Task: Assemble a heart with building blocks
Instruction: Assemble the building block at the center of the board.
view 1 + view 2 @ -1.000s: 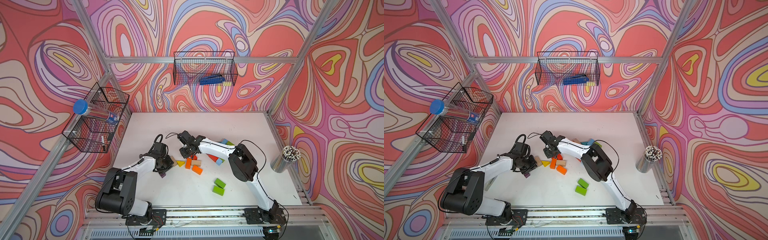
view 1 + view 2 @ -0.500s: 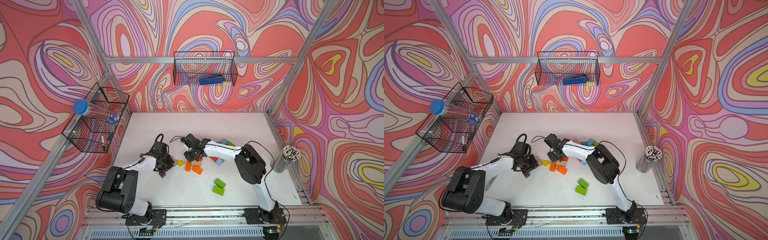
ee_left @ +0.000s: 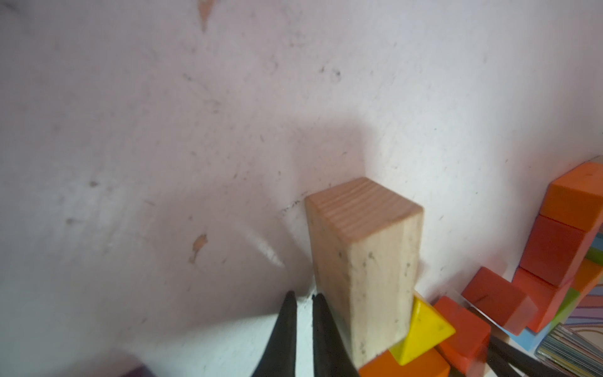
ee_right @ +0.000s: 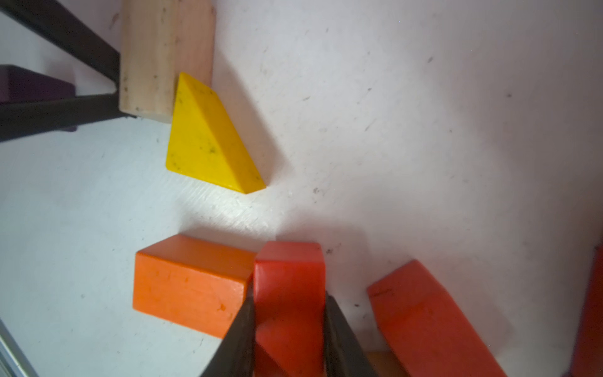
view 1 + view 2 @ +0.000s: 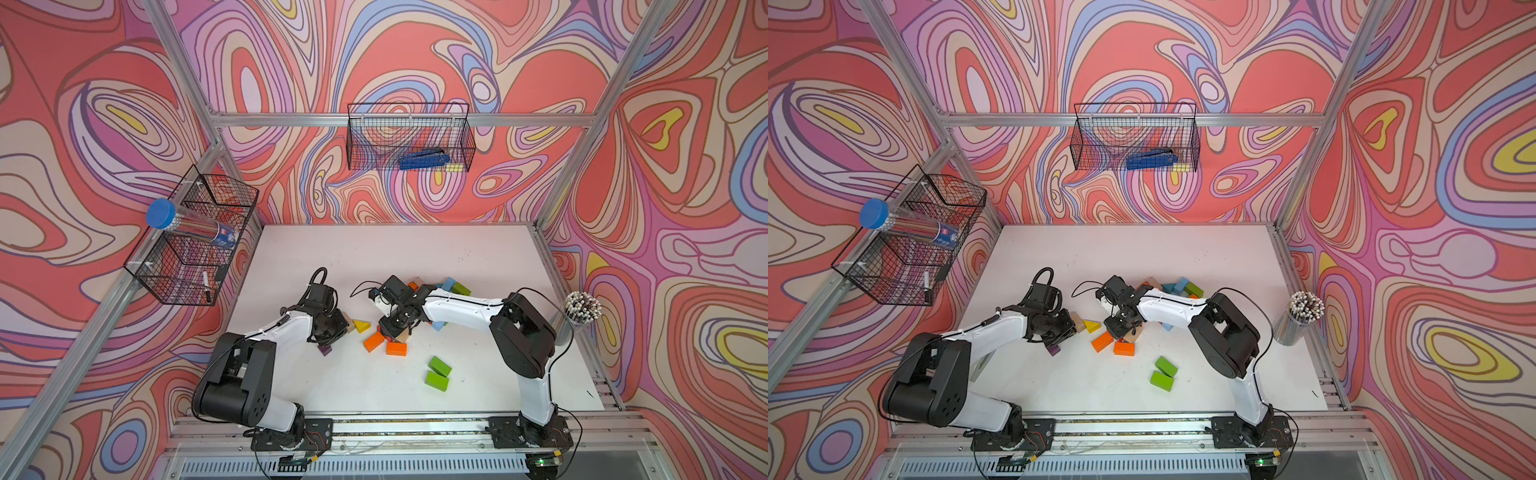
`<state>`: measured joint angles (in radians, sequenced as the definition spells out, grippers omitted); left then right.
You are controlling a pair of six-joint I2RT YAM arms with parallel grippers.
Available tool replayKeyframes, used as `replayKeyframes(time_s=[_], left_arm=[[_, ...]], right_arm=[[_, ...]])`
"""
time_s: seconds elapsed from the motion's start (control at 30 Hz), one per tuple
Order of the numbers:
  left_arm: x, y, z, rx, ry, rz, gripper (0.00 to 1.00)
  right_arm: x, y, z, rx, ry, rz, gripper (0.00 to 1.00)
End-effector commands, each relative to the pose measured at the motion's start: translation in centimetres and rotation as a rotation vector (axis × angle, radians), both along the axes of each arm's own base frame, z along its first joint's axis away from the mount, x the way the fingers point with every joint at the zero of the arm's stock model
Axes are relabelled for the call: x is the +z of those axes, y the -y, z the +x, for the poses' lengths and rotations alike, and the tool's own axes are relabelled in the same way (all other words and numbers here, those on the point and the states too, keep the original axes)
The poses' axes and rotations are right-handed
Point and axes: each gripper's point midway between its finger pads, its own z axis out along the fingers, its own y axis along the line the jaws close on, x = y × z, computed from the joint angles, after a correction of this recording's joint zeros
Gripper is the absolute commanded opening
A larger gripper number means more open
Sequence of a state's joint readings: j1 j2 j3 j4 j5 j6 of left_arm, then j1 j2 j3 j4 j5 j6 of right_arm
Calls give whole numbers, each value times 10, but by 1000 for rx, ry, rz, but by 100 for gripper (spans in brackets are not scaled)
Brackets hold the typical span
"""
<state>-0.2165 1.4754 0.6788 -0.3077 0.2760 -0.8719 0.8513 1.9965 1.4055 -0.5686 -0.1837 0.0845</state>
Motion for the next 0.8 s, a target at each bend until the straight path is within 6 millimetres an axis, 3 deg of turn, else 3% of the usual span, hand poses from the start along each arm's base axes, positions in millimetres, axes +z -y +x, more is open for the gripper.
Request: replayKeyframes(time_s=[0.0,0.37,0.57,0.77], left_arm=[[3,0,3,14,4,9,14],[5,-3,2,20,5,18,14],[5,-2,1,24,2,14,14],[6,-3,1,28,4,16,15]], right_arm=[[15,-7,-3,34,5,62,30],[11,-22,-27,124,-25,55,30],[2,-10,-19,108,42,-41,30],[4,-22,-13,129,55,-36,31]])
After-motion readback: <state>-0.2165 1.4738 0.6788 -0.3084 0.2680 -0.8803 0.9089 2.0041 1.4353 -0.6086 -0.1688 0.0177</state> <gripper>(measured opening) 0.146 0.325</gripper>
